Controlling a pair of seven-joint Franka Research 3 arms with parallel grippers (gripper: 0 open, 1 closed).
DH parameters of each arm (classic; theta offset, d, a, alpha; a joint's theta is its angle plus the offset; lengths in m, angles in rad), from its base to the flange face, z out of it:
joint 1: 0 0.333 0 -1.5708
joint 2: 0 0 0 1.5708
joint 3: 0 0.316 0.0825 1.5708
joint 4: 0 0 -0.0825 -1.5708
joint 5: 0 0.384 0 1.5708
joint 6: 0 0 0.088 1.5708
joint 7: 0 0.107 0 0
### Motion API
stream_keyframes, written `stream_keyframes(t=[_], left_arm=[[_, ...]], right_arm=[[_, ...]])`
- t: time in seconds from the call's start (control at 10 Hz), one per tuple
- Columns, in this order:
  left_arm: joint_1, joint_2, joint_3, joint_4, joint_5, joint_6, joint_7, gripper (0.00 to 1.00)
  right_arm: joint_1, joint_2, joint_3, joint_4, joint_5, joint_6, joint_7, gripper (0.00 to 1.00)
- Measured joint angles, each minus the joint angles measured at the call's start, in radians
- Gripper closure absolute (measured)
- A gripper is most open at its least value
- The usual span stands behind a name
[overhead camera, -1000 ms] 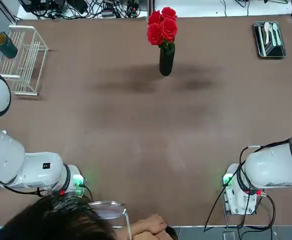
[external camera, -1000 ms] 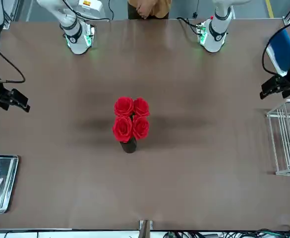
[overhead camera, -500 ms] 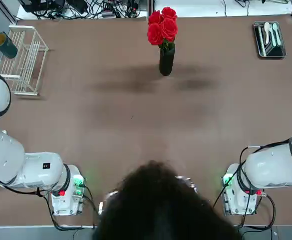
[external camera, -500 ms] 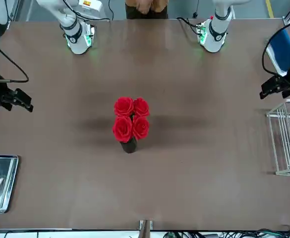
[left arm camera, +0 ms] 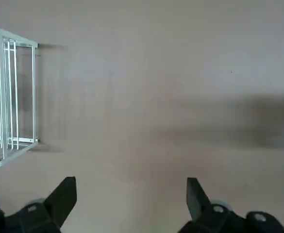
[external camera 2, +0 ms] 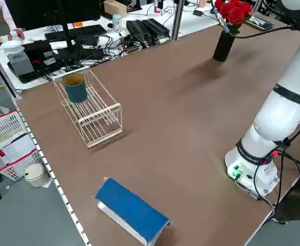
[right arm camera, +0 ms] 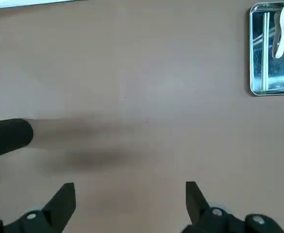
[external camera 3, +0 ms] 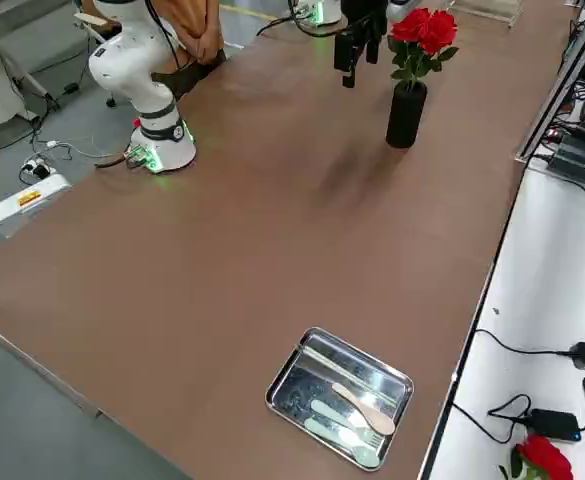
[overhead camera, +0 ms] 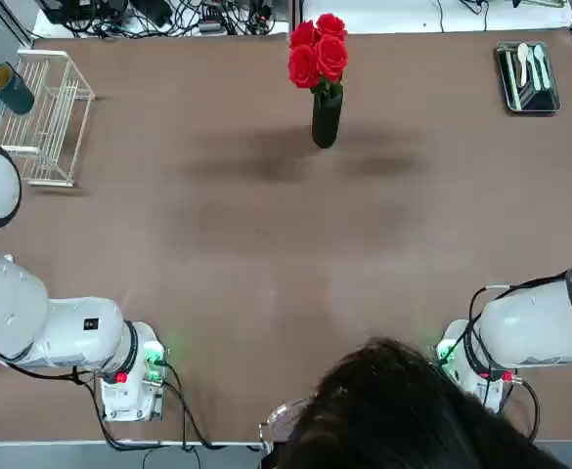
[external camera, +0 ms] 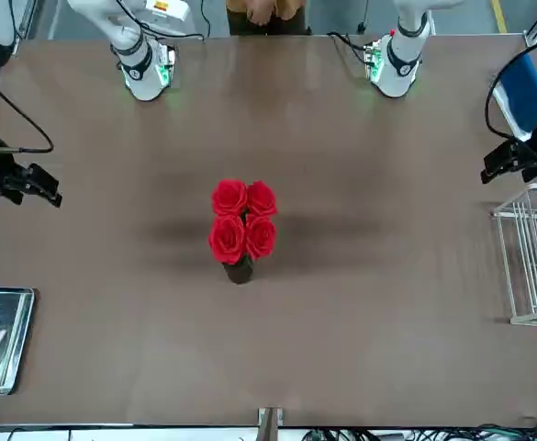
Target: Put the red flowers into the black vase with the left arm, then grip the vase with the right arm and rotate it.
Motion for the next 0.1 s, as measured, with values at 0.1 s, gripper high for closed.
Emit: stream_keyframes(t=[0.1], left_arm=[[-0.001,0.000,0.000,0.000,0.000,0.000,0.000,0.00]], right_arm=[[0.000,0.000,0.000,0.000,0.000,0.000,0.000,0.00]])
